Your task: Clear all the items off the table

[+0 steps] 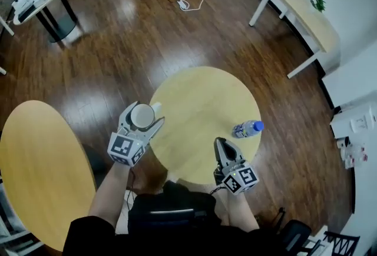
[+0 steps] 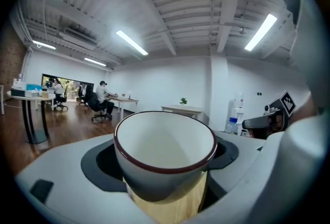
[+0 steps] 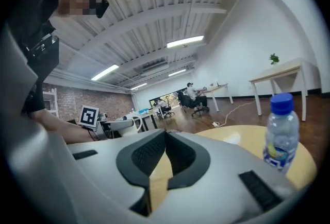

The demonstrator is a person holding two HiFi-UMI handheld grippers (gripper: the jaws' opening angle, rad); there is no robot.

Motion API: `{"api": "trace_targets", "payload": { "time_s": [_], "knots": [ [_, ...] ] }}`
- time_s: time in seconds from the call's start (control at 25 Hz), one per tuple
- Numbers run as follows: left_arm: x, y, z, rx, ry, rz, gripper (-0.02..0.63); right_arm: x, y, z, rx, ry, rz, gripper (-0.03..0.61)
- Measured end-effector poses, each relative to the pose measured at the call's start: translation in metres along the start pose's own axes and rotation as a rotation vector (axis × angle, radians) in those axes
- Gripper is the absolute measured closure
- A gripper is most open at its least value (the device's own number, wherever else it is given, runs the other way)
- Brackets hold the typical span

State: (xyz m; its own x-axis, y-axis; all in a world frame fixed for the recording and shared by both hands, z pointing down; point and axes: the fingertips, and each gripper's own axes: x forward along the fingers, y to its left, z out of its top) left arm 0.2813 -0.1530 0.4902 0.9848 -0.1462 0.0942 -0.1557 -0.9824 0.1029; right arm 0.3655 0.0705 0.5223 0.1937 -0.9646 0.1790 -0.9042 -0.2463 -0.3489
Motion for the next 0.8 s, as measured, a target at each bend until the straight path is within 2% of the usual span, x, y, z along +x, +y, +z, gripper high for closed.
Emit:
{"api": "trace_targets", "payload": {
  "time_s": [0.2,0.48,0.64,0.8],
  "knots": [
    [-0.122,0.064,0.042,0.012,-0.077,0.230,0.198,0.067,0.077,0.030,-0.063,-0.040,0.209,0.574],
    [-0.331,0.131,0.043,-0.001,-0.104,0.576,0.198,0.128,0.224,0.033,-0.118,-0.050,0.465,0.574],
    [-0.438,0.146,0.041,-0.018,-0.152,0.749,0.198,0.145,0.303,0.023,-0.152,-0.024,0.596,0.574],
    [-0.526,0.141,0.034,-0.016,-0.168,0.879,0.198,0.149,0.376,0.003,-0.180,0.009,0.717,0.574]
  ]
}}
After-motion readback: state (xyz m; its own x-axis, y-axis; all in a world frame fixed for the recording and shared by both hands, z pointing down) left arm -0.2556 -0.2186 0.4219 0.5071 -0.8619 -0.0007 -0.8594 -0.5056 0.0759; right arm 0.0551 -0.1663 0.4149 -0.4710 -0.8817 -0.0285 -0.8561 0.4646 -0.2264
